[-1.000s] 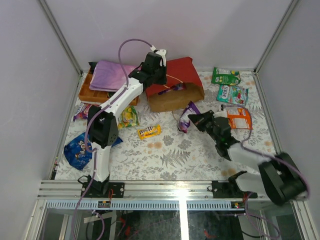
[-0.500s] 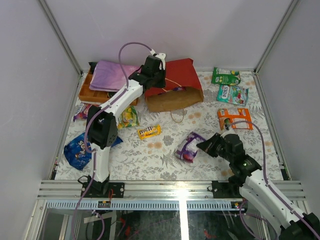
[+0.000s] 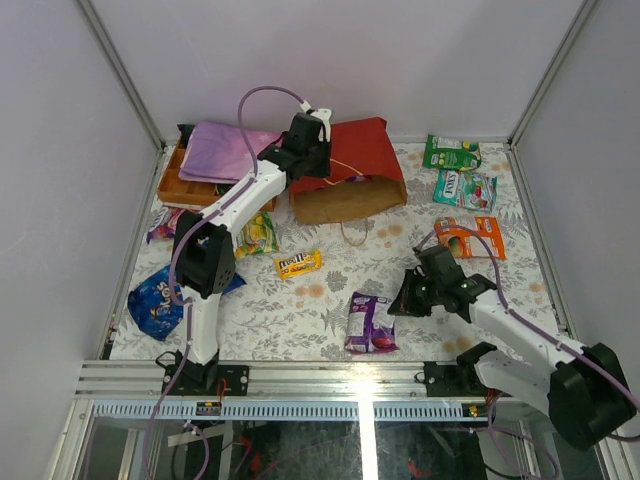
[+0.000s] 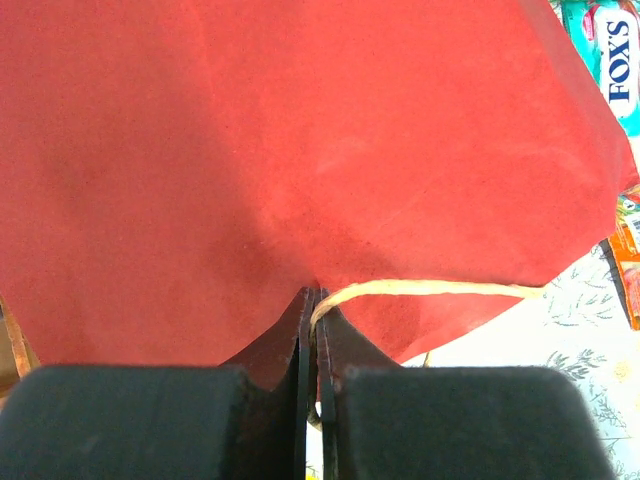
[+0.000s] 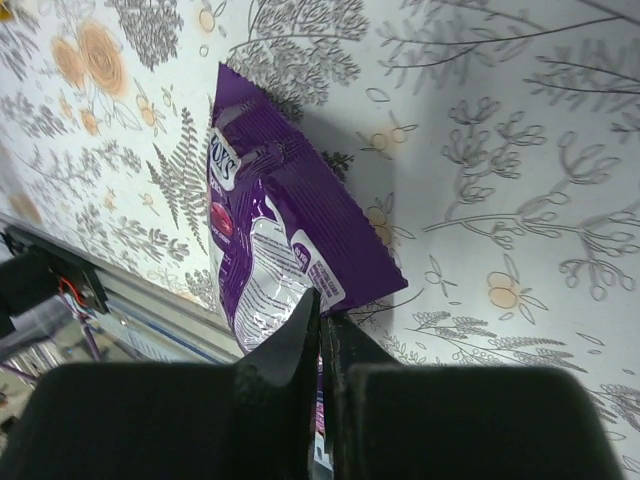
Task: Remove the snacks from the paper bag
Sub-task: Place the snack at the center of the board.
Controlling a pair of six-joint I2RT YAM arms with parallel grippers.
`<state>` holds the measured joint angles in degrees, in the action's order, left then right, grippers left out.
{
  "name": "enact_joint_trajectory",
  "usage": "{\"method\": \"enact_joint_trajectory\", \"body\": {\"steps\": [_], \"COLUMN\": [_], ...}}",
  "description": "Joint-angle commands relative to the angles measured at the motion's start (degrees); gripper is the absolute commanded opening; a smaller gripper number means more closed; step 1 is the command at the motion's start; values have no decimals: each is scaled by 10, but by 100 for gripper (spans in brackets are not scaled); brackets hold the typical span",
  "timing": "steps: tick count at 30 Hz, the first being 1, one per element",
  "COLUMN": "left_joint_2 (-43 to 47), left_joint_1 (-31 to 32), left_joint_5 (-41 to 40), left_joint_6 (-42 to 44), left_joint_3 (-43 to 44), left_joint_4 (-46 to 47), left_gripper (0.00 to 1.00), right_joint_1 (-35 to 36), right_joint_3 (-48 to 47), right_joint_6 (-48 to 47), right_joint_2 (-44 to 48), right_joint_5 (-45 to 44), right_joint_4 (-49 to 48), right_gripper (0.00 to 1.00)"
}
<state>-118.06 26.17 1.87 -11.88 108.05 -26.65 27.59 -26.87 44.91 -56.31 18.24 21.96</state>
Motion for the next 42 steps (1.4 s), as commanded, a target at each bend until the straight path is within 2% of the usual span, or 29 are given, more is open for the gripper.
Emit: {"method": "enact_joint_trajectory", "body": {"steps": [1,9,14,22,27,31,32,33,35,36,39,42], "left_joint_2": [15,17,21,26,28,27,27,28,28,29,32,36], "left_joint_1": [-8,-8,-8,-8,-8,-9,-9,-10,-9,-10,-11,-10], "left_joint_5": [-16,-13,-13,-17,-20,-19,-19,-19,-19,-18,-17,-16], "left_joint_6": [10,6,8,13,21,23,24,25,25,25,24,22], "left_joint_3": [-2,-1,-1,-4,-5,-5,-6,-6,-6,-6,-7,-8], "left_joint_4": [22,21,15,8,4,1,1,1,0,0,0,0], "left_gripper": [0,0,0,0,0,0,0,0,0,0,0,0], "right_joint_1": [46,120,172,227,265,276,276,276,276,276,276,269], "right_joint_3": [-38,-49,-70,-154,-159,-171,-171,-171,-179,-182,-172,-149], "right_joint_6": [-33,47,113,171,235,242,239,231,207,195,153,113], "right_joint_2": [-44,-132,-201,-343,-395,-429,-429,-426,-412,-398,-328,-238], "right_joint_5": [-5,-80,-163,-200,-243,-235,-231,-221,-213,-214,-257,-342], "right_joint_4": [-16,-179,-305,-407,-470,-484,-488,-490,-470,-449,-383,-345], "right_gripper": [0,0,0,0,0,0,6,18,49,60,79,90]}}
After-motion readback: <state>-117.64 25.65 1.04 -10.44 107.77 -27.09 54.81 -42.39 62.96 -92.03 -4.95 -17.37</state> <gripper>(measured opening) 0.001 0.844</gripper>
